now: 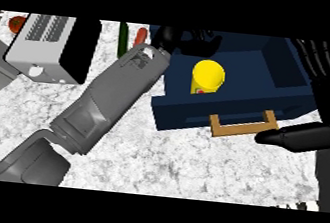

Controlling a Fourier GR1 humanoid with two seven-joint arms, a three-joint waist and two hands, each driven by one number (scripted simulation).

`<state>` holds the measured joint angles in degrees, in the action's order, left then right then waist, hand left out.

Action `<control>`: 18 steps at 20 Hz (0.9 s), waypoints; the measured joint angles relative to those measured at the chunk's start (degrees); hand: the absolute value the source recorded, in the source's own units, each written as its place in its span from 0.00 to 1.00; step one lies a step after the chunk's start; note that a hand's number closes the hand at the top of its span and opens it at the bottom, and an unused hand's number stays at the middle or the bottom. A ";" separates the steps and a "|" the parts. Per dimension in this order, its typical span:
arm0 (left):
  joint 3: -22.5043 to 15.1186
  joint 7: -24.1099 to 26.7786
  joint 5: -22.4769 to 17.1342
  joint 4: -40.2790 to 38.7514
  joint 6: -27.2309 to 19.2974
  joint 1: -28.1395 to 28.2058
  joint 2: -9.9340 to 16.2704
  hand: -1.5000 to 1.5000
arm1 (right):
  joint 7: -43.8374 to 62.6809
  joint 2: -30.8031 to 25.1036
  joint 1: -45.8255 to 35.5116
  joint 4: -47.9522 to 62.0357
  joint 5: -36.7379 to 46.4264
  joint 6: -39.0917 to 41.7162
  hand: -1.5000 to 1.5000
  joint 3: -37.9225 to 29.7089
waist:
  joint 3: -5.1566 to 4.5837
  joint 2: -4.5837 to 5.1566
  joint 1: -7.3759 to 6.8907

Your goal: Pick up the cup, place it into the drawer and close the drawer

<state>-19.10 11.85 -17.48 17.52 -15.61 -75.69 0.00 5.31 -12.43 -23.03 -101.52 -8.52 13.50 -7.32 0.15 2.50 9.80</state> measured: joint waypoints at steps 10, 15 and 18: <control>0.82 6.58 -9.73 4.45 0.85 2.97 0.00 0.00 | 0.53 2.15 -1.17 -0.33 -6.44 8.18 1.00 6.85 | -0.09 0.42 1.91; 2.35 11.70 -14.56 6.23 0.32 3.43 -0.01 0.00 | 3.53 -0.61 0.16 -0.43 -9.27 16.05 1.00 11.84 | -0.15 -0.04 0.91; 2.62 14.23 -16.49 6.30 -0.75 3.87 0.00 0.00 | 5.62 -4.16 0.77 -0.44 -7.09 20.17 0.00 14.76 | -0.16 -0.42 -0.45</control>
<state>-16.48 26.08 -33.97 23.82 -16.36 -71.82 0.00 10.93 -16.58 -22.27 -101.96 -15.61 33.67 7.44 -0.02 2.08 9.35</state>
